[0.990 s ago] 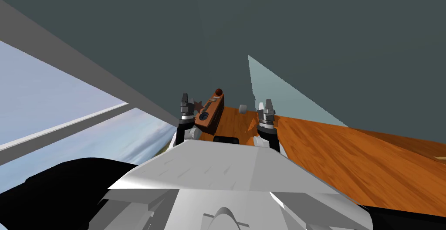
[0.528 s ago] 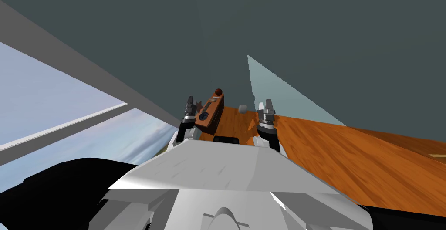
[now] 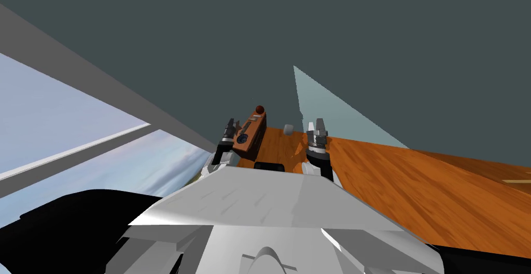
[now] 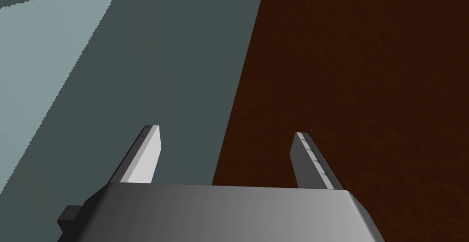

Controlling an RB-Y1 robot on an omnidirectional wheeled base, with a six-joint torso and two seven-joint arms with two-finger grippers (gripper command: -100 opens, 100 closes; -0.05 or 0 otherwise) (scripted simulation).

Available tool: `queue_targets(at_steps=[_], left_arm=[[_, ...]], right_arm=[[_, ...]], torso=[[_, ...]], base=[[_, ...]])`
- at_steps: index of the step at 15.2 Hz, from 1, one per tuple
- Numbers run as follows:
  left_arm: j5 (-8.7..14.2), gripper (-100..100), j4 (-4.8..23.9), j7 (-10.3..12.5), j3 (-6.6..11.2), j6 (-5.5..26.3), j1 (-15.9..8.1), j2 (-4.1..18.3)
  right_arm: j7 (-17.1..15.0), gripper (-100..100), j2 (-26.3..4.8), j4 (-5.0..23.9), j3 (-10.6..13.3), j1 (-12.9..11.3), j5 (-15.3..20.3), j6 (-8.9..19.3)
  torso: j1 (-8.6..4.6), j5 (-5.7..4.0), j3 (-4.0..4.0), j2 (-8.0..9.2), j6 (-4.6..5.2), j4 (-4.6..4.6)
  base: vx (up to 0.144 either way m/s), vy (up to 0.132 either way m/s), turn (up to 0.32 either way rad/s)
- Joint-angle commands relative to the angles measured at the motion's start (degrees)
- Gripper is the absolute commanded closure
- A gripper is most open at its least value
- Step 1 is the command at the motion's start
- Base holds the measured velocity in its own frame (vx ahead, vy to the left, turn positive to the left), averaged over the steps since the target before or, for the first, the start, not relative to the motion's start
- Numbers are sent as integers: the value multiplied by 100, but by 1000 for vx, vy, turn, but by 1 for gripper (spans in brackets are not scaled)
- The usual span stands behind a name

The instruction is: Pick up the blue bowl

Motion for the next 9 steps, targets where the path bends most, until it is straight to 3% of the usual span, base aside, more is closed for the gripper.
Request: queue_targets(at_steps=[1, 2, 9], left_arm=[[10, -100, 264, 25, 28, 121, -87, 78], [10, -100, 264, 25, 28, 121, -87, 78], [55, -100, 1194, 133, 137, 505, -386, 297]], right_arm=[[0, 0, 0, 0, 0, 0, 0, 0], [0, 0, 0, 0, 0, 0, 0, 0], [0, 0, 0, 0, 0, 0, 0, 0]], torso=[[0, 0, 0, 0, 0, 0], [0, 0, 0, 0, 0, 0], [-1, 0, 0, -1, 0, 0]], base=[[-4, 9, -26], [-3, 7, -10], [-3, 5, -24]])
